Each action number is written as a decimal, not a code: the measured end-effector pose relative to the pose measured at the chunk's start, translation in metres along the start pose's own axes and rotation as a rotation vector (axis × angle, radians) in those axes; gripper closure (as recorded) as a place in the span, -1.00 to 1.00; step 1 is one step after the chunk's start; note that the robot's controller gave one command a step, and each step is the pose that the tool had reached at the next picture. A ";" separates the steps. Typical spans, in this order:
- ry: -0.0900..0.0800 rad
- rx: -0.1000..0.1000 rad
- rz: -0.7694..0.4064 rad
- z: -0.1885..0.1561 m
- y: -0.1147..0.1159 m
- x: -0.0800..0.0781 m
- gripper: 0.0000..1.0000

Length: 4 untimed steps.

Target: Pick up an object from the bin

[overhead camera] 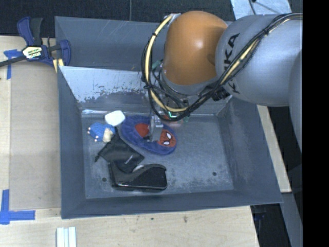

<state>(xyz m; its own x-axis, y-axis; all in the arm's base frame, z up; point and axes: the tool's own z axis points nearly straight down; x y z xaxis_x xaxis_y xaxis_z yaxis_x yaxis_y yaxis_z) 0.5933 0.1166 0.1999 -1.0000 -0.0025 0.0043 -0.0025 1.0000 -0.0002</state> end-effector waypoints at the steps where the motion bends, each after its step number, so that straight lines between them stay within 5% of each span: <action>1: -0.014 -0.004 0.315 0.129 0.018 0.032 -1.00; 2: -0.005 -0.003 0.508 0.099 0.053 0.081 -1.00; 3: -0.010 -0.003 0.067 0.081 0.085 0.059 -1.00; 4: -0.006 -0.002 -0.144 0.130 0.118 0.106 -1.00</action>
Offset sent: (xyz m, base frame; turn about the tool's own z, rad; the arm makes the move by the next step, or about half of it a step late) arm -0.0351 0.0178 -0.1299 0.3152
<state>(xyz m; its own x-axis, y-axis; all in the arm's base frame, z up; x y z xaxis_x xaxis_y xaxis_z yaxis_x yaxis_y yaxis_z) 0.4869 0.2342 0.0699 -0.9893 -0.1457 -0.0017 -0.1458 0.9893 0.0017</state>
